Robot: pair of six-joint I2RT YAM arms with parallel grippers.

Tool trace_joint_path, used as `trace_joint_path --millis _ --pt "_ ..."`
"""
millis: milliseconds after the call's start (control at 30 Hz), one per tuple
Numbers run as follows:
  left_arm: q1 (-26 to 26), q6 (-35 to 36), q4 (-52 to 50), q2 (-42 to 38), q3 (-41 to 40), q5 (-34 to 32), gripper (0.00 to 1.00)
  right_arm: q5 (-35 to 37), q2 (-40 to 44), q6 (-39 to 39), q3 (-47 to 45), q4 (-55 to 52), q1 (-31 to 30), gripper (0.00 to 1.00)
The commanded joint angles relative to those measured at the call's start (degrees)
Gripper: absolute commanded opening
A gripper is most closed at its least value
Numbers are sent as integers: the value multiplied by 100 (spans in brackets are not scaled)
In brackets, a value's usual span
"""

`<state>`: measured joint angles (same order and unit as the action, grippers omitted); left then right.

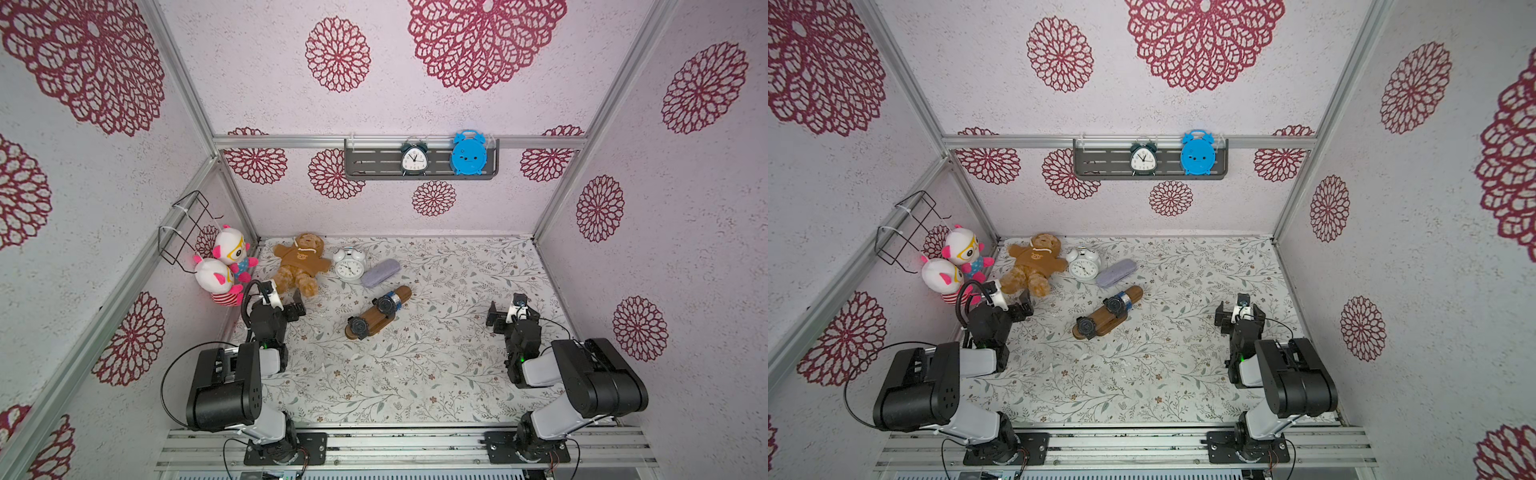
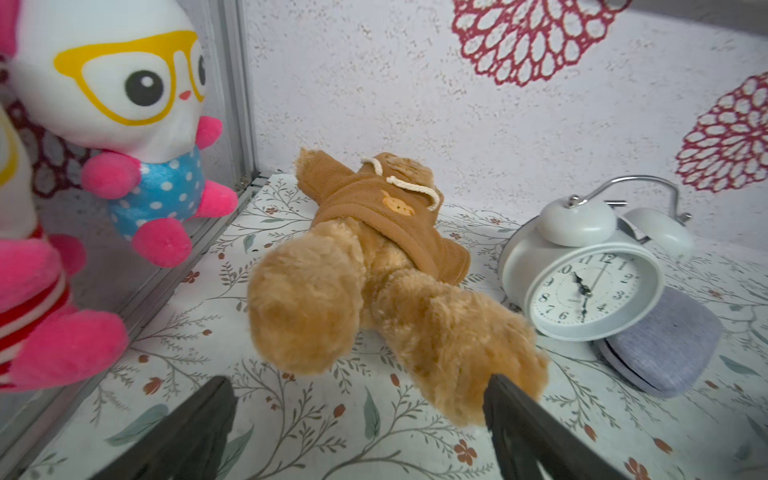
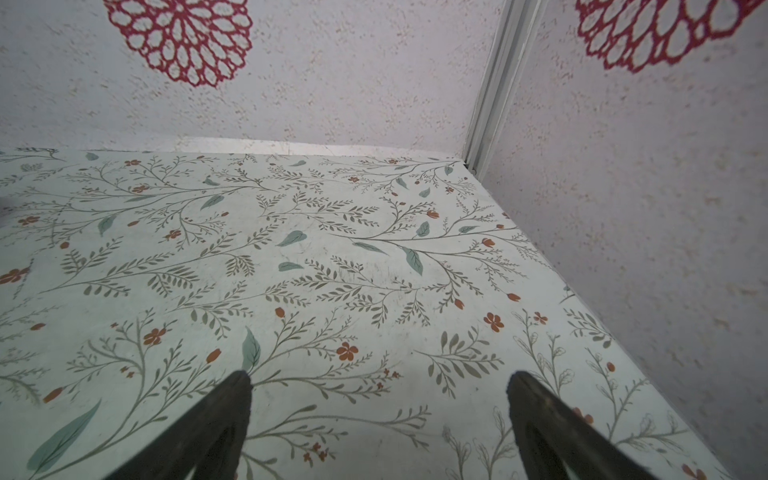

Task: Place watch on stand
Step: Reset both arms

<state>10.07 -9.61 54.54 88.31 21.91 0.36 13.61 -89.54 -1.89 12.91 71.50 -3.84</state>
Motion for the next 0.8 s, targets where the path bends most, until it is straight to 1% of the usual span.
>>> trace_joint_path --millis 0,167,267,300,367,433,567,600,633,667,767 --pt "-66 75 -304 38 135 -554 98 -107 165 105 97 -153 54 99" --pt "-84 82 -365 32 167 -595 98 -117 165 106 107 -154 58 99" --pt "-123 166 -487 45 239 -507 98 -122 165 115 104 -165 67 99" --pt "-240 272 -559 38 274 -677 98 -127 165 110 106 -170 67 99" --pt "-508 417 -379 34 174 -1291 98 -130 165 131 120 -193 68 99" --pt "-624 472 -88 55 48 -1559 98 -130 165 131 124 -198 76 99" --pt "-672 496 -55 46 32 -1655 98 -141 144 140 152 -244 87 99" --pt "-673 502 -54 46 32 -1645 98 -232 117 194 265 -435 126 99" --pt "-673 498 -60 46 32 -1650 98 -481 137 267 314 -571 262 99" --pt "-669 495 -58 46 32 -1652 98 -550 131 271 309 -531 334 99" --pt "-652 488 -66 52 39 -1617 98 -534 169 270 248 -462 322 99"
